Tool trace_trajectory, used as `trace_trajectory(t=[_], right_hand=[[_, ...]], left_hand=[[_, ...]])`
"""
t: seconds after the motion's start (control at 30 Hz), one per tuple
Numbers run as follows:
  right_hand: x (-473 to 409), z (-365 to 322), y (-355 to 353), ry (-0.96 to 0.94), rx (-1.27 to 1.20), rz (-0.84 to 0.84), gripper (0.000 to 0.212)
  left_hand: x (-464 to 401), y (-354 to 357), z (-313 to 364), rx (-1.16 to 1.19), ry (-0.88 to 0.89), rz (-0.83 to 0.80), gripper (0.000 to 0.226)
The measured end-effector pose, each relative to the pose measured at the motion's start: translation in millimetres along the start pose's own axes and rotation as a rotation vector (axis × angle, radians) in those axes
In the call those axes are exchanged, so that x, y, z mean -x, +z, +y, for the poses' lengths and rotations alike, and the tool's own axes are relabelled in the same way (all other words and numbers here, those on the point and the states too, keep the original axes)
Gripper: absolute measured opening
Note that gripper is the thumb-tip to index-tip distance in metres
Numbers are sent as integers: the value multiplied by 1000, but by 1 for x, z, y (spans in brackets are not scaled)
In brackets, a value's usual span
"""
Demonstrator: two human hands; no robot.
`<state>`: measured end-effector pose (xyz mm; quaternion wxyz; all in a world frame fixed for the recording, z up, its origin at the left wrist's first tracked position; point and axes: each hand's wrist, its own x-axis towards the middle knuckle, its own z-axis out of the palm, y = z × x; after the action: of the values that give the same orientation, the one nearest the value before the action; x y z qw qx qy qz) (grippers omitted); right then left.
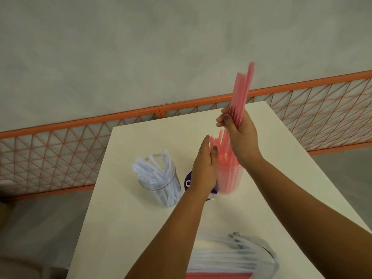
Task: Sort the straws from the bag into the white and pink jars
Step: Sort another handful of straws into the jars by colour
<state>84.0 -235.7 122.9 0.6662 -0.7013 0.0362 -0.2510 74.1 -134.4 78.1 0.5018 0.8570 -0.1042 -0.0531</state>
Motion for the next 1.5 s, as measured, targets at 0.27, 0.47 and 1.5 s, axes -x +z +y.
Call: trace_trajectory(t=[0.27, 0.47, 1.5], right_hand=[[-1, -4, -3, -13, 12, -15, 15], [8, -3, -14, -127, 203, 36, 21], [62, 48, -40, 32, 434, 12, 45]], left_hand=[[0, 1, -1, 21, -9, 22, 44], [2, 0, 2, -13, 13, 29, 47], [-68, -3, 47, -382, 194, -93, 24]])
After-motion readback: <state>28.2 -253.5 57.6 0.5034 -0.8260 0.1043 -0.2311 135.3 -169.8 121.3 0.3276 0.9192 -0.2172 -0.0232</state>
